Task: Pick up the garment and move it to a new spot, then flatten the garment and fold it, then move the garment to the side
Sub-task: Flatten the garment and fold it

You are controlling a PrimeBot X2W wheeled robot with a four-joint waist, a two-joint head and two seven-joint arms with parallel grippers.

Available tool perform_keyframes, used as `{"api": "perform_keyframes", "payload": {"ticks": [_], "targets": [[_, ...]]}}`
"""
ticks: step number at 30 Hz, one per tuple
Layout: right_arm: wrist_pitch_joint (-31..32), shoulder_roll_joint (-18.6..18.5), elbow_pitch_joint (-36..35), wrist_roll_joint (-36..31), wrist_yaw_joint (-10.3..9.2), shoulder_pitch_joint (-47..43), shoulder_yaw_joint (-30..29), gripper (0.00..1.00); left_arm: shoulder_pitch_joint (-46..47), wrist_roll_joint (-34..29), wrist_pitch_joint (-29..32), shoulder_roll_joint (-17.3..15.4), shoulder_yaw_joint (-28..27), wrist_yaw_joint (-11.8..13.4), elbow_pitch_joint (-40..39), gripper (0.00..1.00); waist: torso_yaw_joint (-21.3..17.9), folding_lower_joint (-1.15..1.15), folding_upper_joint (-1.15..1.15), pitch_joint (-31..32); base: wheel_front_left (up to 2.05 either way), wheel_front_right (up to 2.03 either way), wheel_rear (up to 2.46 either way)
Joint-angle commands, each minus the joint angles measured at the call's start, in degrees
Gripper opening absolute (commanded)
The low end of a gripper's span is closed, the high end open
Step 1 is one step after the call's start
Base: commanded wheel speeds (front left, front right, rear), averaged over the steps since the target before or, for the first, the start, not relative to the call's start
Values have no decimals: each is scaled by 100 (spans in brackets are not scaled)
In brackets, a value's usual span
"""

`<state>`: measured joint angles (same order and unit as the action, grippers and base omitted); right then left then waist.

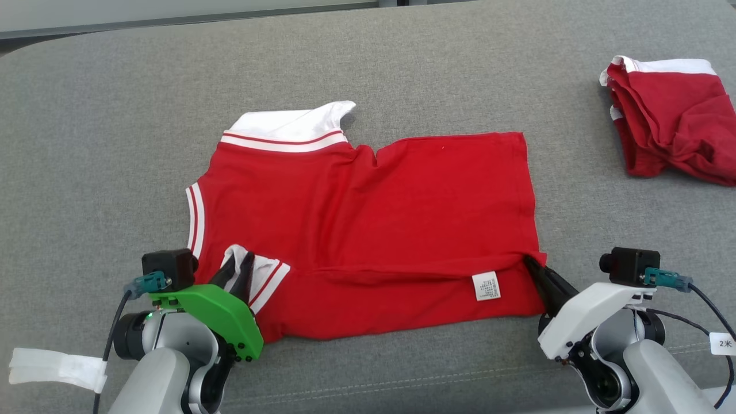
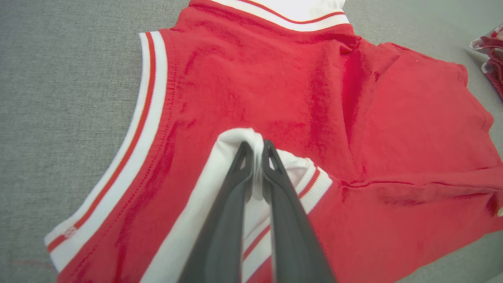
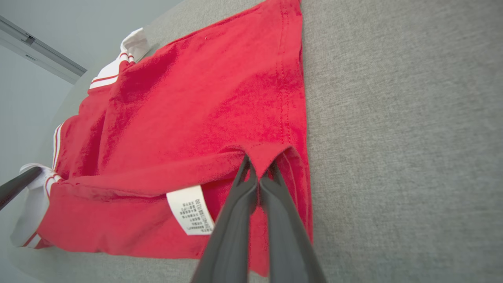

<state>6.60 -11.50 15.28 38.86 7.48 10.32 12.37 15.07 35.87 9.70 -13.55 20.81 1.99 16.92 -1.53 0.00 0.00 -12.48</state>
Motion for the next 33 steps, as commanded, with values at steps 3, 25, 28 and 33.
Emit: {"api": "perform_keyframes", "payload": {"ticks": [3,25,28,33], "targets": [[-262,-25,96,19,0,111,59,100,142,-31,-320,67,-46,-37,119,100,0,0,0,-18,0,0,0],[-2163,371,-803,-1913,0,-920,-625,100,-1375,-774,-2442,-151,-906,996,-882,100,3,0,0,635,0,0,0],[-2177,460,-1047,-2129,0,-1172,-702,100,-1723,-892,-2455,-187,-923,1088,-1104,100,2,0,0,777,0,0,0],[-2182,609,-1308,-2299,0,-1550,-841,100,-2155,-931,-2467,-265,-935,1146,-1313,100,10,0,0,961,0,0,0]]}}
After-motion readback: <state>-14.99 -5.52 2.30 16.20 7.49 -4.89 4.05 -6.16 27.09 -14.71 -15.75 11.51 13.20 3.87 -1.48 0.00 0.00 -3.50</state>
